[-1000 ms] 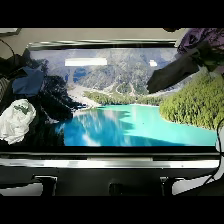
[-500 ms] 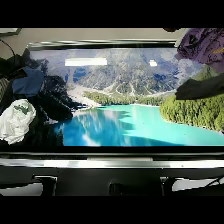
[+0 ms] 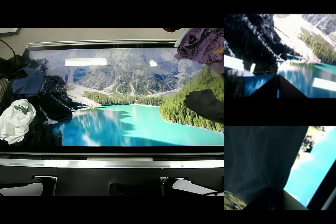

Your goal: Fold the clothes and pants, and hang the long-sleeved shirts on hangers.

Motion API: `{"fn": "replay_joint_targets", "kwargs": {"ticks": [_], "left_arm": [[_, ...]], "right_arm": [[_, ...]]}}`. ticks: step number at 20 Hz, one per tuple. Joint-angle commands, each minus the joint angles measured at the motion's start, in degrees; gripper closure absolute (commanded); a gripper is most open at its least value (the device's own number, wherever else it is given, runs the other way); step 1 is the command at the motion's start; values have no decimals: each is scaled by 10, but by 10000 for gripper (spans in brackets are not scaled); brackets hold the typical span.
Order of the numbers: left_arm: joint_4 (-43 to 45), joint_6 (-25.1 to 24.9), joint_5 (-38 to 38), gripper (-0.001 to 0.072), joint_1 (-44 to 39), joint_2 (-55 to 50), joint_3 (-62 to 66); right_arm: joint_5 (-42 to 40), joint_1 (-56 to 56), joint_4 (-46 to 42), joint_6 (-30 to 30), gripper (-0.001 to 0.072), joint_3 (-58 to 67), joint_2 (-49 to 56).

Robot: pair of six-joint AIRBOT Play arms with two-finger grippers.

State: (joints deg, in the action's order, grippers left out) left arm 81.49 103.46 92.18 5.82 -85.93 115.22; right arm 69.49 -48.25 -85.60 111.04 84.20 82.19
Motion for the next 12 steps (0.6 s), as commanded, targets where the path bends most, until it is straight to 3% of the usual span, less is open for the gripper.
{"fn": "replay_joint_targets", "kwargs": {"ticks": [1, 6, 12], "left_arm": [[0, 0, 0, 691, 0, 0, 0], [0, 0, 0, 691, 0, 0, 0], [0, 0, 0, 690, 0, 0, 0]], "right_arm": [[-23, -19, -38, -17, 679, -146, -59], [-21, -20, -76, -14, 679, -262, -87], [2, -19, -148, -2, 679, -307, -90]]}}
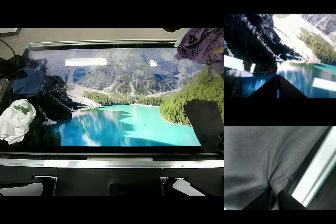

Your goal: Fold the clothes and pants, and hang the long-sleeved shirts on hangers.

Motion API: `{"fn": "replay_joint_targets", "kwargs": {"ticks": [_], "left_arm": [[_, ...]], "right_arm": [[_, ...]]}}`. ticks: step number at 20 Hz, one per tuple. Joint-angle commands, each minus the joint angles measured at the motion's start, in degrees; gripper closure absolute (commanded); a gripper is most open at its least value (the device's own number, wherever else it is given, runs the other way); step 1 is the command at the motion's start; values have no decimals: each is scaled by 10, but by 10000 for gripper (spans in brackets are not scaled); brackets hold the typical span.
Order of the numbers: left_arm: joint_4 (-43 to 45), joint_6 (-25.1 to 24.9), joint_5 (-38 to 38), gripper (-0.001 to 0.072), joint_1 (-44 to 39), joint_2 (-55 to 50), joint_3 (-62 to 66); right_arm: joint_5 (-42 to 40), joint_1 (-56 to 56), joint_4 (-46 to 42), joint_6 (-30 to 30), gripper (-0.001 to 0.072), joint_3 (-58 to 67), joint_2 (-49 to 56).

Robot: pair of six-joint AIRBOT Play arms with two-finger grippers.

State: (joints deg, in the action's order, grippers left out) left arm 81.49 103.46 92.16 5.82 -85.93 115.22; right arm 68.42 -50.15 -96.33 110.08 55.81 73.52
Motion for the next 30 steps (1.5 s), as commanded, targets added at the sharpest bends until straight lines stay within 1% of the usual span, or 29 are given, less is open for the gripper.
{"fn": "replay_joint_targets", "kwargs": {"ticks": [1, 10, 11, 13, 15, 16, 17, 18, 20, 22, 23, 24, 25, 26, 28, 30], "left_arm": [[0, 0, 0, 690, 0, 0, 0], [0, 0, 0, 691, 0, 0, 0], [0, 0, 0, 690, 0, 0, 0], [0, 0, 0, 690, 0, 0, 0], [0, 0, 0, 690, 0, 0, 0], [0, 0, 0, 690, 0, 0, 0], [0, 0, 0, 690, 0, 0, 0], [0, 0, 0, 690, 0, 0, 0], [0, 0, 1, 690, 0, 0, 0], [0, -1, 4, 690, 0, 0, 0], [0, -10, 4, 691, 0, 0, 0], [0, -26, 5, 691, 0, 0, 0], [0, -44, 5, 692, 0, 2, 0], [0, -61, 8, 692, 0, 4, 0], [0, -88, 10, 693, 0, 15, -1], [-17, -110, -1, 694, 0, 41, -28]], "right_arm": [[16, 0, -48, 9, 679, -25, -3], [35, 0, -96, 10, 676, -32, -3], [38, 0, -99, 12, 658, -32, -3], [51, 0, -102, 12, 434, -32, -3], [81, 0, -127, 14, 427, -31, -3], [99, 0, -143, 20, 411, -25, -4], [105, 0, -146, 23, 367, -13, -9], [98, 1, -134, 22, 359, 9, -17], [50, 12, -61, 14, 376, 73, -36], [-13, 58, 34, -37, 448, 140, -46], [-38, 102, 72, -70, 467, 172, -46], [-51, 158, 87, -93, 494, 198, -46], [-58, 217, 89, -100, 544, 214, -46], [-59, 283, 91, -100, 604, 226, -46], [-58, 403, 108, -95, 676, 230, -47], [-59, 511, 115, -72, 675, 230, -47]]}}
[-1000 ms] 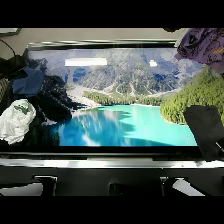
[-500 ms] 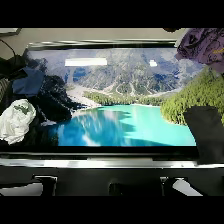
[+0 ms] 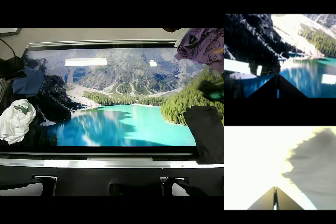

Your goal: Fold the clothes and pants, and hang the long-sleeved shirts on hangers.

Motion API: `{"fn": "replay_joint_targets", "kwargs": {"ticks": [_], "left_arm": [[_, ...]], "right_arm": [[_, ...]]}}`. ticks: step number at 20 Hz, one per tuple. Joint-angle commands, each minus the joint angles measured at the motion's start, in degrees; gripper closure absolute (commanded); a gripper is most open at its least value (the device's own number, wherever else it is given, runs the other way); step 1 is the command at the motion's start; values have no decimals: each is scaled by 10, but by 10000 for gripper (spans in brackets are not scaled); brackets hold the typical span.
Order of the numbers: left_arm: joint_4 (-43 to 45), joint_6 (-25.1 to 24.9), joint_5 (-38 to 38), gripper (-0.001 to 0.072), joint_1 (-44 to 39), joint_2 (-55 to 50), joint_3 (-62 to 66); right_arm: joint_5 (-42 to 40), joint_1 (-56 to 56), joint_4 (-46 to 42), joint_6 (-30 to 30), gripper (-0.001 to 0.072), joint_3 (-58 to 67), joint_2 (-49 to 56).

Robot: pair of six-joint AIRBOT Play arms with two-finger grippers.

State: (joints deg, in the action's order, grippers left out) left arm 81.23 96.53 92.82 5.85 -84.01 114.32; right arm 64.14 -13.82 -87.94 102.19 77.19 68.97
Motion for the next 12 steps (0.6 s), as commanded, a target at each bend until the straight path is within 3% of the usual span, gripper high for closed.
{"fn": "replay_joint_targets", "kwargs": {"ticks": [1, 7, 12], "left_arm": [[-25, -57, -17, 694, 0, 41, -47], [-38, -81, -125, 691, 0, 203, -304], [-37, -81, -124, 690, 1, 218, -323]], "right_arm": [[-16, 196, 31, 17, 675, 17, -2], [-26, 368, 30, 41, 676, 17, -18], [-35, 380, 19, 41, 675, 17, -29]]}}
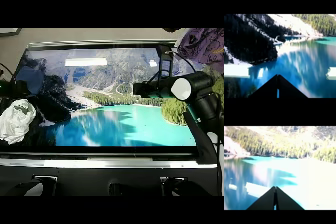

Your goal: Fold the clothes and pants, and hang the long-sleeved shirts on hangers.

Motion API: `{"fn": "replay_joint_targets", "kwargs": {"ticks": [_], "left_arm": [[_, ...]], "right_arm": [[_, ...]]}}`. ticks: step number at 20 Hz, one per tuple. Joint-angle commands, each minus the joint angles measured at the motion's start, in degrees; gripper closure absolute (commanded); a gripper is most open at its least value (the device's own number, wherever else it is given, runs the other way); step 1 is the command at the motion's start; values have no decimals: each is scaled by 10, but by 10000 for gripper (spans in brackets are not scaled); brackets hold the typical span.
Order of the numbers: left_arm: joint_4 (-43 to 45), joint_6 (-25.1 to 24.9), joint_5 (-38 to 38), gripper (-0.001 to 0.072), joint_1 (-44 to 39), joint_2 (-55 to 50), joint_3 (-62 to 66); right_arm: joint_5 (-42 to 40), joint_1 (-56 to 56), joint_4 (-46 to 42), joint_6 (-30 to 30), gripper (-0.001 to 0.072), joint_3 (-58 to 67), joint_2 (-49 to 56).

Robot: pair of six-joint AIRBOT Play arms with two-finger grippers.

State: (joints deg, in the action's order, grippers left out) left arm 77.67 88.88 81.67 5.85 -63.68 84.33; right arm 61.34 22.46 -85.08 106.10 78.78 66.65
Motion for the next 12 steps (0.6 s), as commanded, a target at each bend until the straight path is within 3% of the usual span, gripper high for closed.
{"fn": "replay_joint_targets", "kwargs": {"ticks": [1, 12], "left_arm": [[-1, -4, -12, 690, 1, 15, -23], [-1, -4, -12, 690, 1, 15, -23]], "right_arm": [[-1, 17, -10, 2, 675, 1, -9], [6, 17, -11, 2, 672, 1, -12]]}}
